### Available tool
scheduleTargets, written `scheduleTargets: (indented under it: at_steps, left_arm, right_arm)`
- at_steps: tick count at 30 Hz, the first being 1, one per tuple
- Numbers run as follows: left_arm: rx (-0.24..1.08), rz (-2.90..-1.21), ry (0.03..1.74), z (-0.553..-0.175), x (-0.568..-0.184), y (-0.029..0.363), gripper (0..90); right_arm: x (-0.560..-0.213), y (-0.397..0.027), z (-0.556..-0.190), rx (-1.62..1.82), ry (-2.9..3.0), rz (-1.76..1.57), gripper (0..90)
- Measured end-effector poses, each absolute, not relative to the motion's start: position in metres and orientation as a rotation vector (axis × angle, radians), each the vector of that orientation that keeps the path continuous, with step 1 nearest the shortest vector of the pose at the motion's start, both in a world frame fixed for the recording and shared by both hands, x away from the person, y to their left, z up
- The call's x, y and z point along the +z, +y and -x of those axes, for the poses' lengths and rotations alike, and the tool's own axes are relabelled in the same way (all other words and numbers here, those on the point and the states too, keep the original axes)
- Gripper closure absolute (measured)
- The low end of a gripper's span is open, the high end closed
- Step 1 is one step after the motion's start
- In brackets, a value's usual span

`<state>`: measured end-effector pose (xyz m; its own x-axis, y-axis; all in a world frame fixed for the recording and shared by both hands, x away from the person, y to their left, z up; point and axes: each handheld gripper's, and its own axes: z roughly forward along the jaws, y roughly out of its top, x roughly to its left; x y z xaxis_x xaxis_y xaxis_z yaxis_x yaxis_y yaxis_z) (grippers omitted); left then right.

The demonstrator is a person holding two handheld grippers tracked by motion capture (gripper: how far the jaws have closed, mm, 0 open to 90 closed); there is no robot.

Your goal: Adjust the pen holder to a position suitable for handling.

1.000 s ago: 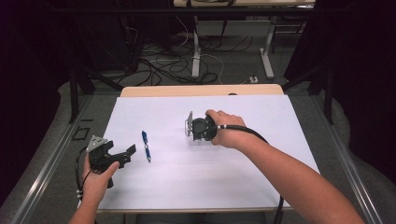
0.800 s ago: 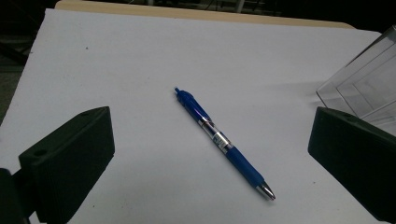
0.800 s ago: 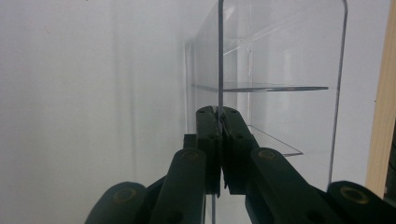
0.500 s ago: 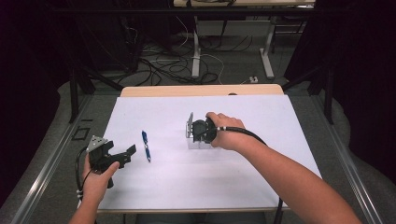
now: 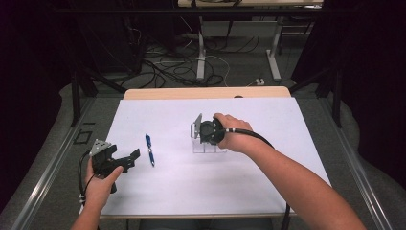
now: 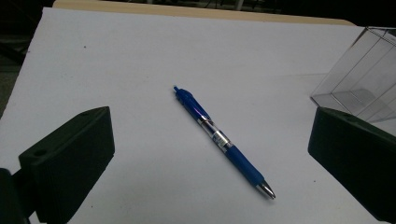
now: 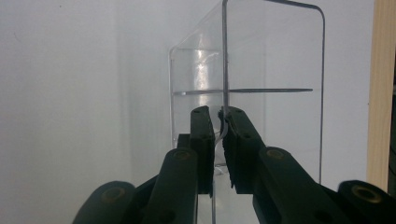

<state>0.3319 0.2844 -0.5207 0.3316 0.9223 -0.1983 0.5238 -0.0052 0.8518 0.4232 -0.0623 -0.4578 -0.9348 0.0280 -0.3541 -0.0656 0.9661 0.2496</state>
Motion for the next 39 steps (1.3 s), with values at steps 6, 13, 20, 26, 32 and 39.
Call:
scheduleTargets:
  at_steps: [6,13,20,26,32,39]
  left_arm:
    - [0.533,-1.658,1.323,-0.332,-0.521,0.285,0.3]
    - [0.535,-1.661,1.321,-0.332,-0.521,0.285,0.3]
    - [0.533,-1.663,1.322,-0.332,-0.521,0.284,0.4]
    - [0.533,-1.665,1.322,-0.332,-0.522,0.284,0.3]
    - [0.535,-1.664,1.32,-0.332,-0.522,0.283,0.3]
    - [0.532,-1.668,1.321,-0.332,-0.522,0.283,0.3]
  right_arm:
    - [-0.461,-0.063,-0.423,0.386,2.742,0.029,78.7]
    - [-0.459,-0.066,-0.42,0.439,2.689,-0.026,62.9]
    - [-0.451,-0.076,-0.416,0.555,2.594,-0.134,48.6]
    - [-0.448,-0.091,-0.413,0.716,2.557,-0.353,41.1]
    - [-0.443,-0.105,-0.406,0.87,2.481,-0.524,32.4]
    - [-0.441,-0.123,-0.397,1.001,2.397,-0.652,29.5]
